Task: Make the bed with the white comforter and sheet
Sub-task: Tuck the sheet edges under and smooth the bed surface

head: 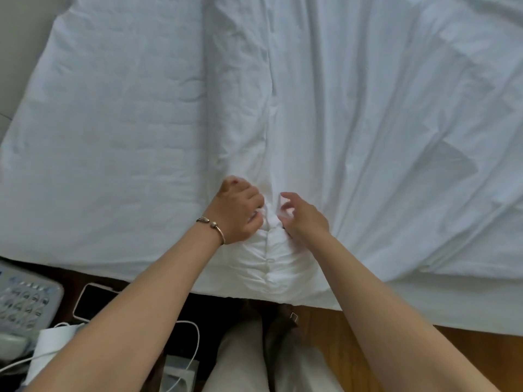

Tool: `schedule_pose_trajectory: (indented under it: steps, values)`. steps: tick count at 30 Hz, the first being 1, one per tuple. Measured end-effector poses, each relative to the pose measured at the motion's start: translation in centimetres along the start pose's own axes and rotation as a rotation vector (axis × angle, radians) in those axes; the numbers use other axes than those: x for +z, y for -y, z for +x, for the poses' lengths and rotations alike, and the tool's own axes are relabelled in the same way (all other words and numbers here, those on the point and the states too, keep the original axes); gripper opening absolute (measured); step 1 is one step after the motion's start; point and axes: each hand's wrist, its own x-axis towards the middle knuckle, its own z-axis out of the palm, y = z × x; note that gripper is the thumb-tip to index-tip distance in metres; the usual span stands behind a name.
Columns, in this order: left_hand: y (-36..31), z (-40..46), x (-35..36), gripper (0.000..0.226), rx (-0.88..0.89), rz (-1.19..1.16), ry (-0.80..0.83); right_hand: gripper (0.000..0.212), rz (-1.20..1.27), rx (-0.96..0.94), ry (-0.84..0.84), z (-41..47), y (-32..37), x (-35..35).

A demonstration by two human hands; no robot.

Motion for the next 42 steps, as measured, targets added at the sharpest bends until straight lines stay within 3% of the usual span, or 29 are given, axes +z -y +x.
schedule_pose_trajectory:
  steps: [4,6,10,14,17,19,21,23,26,30,33,35,37,38,40,42]
  values:
    - [0.3,-0.7,1.2,0.029,0.076,-0.023,0.029,0.007,0.189,0.088,-0.08,0.4,0.6,1.6]
    - [0.4,-1.2,1.4,0.028,0.05,-0.035,-0.006,0.005,0.2,0.123,-0.187,-0.1,-0.1,1.4]
    - [0.9,-2.8,1.0,0.037,-0.043,-0.006,-0.036,0.007,0.127,0.364,-0.425,-2.8,-5.0,-1.1]
    - [-0.8,-1.7,-0.6,0.046,-0.14,0.086,0.154,0.008,0.06,0.303,-0.346,-3.1,-6.1,-2.3]
    - [-3.2,1.6,-0.8,0.061,0.095,0.094,0.443,0.022,0.048,-0.148,-0.358,-3.1,-3.0,-1.3]
    - [-4.1,2.9,-0.7,0.047,0.154,0.061,0.534,0.028,0.159,-0.334,-0.174,-3.5,-1.1,-0.5]
    - [-3.7,2.0,0.1,0.037,0.11,0.068,0.481,0.04,0.123,-0.228,0.019,-3.6,-0.7,0.4]
    - [-2.1,-0.8,0.3,0.041,0.07,0.08,0.402,0.05,-0.135,-0.149,0.128,-3.7,-1.3,1.2]
    - [1.4,-6.9,-0.9,0.043,0.005,0.039,0.265,0.046,-0.374,-0.256,0.163,-4.6,-1.1,2.4]
    - [5.0,-12.3,-4.1,0.061,-0.325,0.06,0.537,0.048,-0.479,-0.227,0.142,-6.0,-2.7,2.4]
    - [4.3,-9.1,-4.3,0.064,-0.456,0.192,0.71,0.038,-0.518,-0.226,0.157,-6.5,-1.7,3.7]
    - [2.8,-5.4,-4.4,0.065,-0.458,0.25,0.653,0.035,-0.432,-0.301,0.108,-6.5,0.5,5.4]
    - [1.8,-2.7,-4.1,0.042,-0.398,0.156,0.529,0.034,-0.274,-0.414,0.004,-6.0,2.6,6.6]
    - [1.1,-2.1,-3.8,0.034,-0.345,0.107,0.575,0.031,-0.221,-0.45,-0.023,-5.8,3.4,6.9]
    - [0.3,-3.2,-2.4,0.036,-0.297,0.135,0.724,0.031,-0.213,-0.447,0.082,-5.5,4.3,7.2]
    - [0.9,-6.4,-1.9,0.047,-0.371,0.198,0.743,0.04,-0.332,-0.381,0.246,-5.4,4.7,7.3]
